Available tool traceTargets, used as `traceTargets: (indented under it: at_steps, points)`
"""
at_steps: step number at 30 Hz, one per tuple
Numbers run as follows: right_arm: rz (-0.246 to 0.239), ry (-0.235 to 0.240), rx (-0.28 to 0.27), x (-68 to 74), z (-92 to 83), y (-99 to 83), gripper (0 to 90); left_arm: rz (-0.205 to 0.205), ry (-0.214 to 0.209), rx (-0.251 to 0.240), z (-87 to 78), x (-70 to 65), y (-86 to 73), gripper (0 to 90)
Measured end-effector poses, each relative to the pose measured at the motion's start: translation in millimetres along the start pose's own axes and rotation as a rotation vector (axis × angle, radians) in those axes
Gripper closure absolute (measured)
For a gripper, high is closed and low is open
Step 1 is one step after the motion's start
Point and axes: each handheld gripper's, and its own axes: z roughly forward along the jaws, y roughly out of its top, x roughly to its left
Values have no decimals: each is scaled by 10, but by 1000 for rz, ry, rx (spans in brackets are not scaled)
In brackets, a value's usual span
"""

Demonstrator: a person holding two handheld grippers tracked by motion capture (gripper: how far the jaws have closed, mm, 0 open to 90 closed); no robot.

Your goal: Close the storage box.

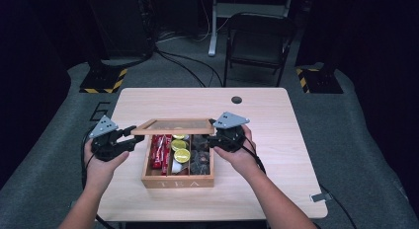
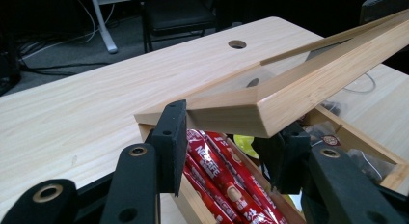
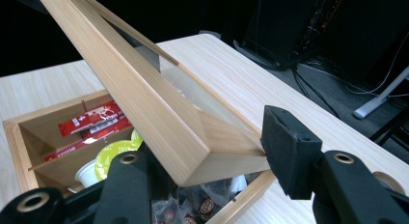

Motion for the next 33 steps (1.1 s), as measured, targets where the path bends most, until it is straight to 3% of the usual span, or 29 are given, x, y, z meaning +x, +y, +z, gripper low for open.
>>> traceTargets:
  at_steps: [6, 20, 27, 33]
  points:
    - [-12, -2, 2, 61, -27, -33, 470, -7, -25, 1, -46, -10, -57, 550]
    - [-75, -4, 24, 239, -104, -140, 432, 12, -35, 19, -103, -92, -243, 533]
    - [-100, -3, 7, 319, -166, -225, 416, 12, -34, 19, -111, -130, -349, 533]
    - [-91, -6, -2, 363, -237, -297, 410, 14, -36, 27, -113, -143, -403, 533]
